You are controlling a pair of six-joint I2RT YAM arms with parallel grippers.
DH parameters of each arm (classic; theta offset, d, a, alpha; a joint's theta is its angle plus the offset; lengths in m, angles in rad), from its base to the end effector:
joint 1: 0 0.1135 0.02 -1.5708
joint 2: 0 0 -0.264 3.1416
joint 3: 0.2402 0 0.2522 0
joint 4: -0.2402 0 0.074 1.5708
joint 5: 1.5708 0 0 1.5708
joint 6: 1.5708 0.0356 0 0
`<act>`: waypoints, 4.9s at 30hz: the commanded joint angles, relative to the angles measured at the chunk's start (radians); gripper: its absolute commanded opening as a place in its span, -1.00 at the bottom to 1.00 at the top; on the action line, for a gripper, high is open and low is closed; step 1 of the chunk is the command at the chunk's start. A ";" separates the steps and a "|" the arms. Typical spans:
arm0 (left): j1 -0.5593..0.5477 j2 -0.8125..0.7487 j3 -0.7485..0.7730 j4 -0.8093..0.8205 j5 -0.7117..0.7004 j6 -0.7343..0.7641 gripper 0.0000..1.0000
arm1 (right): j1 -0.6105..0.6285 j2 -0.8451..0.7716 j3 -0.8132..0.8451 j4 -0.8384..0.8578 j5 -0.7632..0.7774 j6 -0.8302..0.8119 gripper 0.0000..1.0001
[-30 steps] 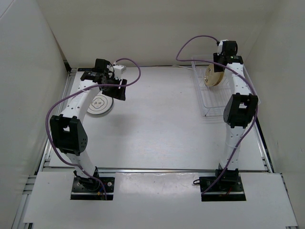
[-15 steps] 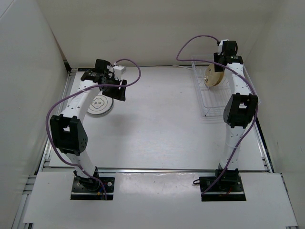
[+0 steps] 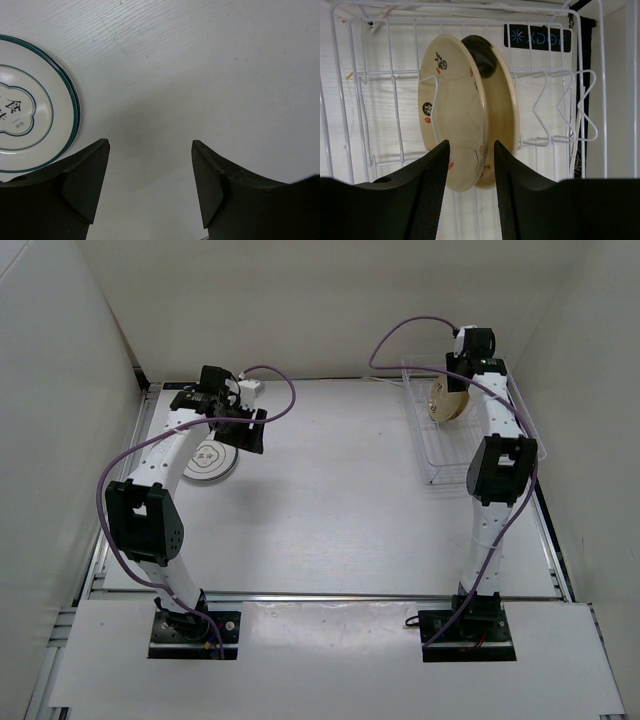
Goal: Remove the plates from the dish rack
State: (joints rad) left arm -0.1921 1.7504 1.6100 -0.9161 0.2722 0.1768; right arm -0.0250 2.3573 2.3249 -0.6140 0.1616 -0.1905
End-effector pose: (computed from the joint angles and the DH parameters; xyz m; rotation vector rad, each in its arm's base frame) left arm 0.3627 -0.0803 0.3041 0.5706 2.5461 -0.3623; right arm 0.5405 -0.0192 0.2863 -0.0943 2.2216 -0.2979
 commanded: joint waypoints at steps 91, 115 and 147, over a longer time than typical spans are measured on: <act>0.002 0.017 -0.044 0.014 0.731 -0.243 0.49 | 0.396 -0.314 -0.512 -0.033 -1.336 0.281 -0.99; 0.002 0.026 -0.032 0.052 0.638 -0.243 -0.78 | 0.401 -0.329 -0.472 -0.122 -1.037 0.169 0.47; 0.002 0.626 0.445 0.080 0.490 -0.264 -0.78 | 0.016 -0.760 -0.650 -0.092 -0.723 0.181 0.82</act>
State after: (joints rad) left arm -0.1909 2.3901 1.9911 -0.8524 0.7464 -0.0975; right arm -0.0055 1.6596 1.6966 -0.7078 -0.5041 -0.0071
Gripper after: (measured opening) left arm 0.192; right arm 0.909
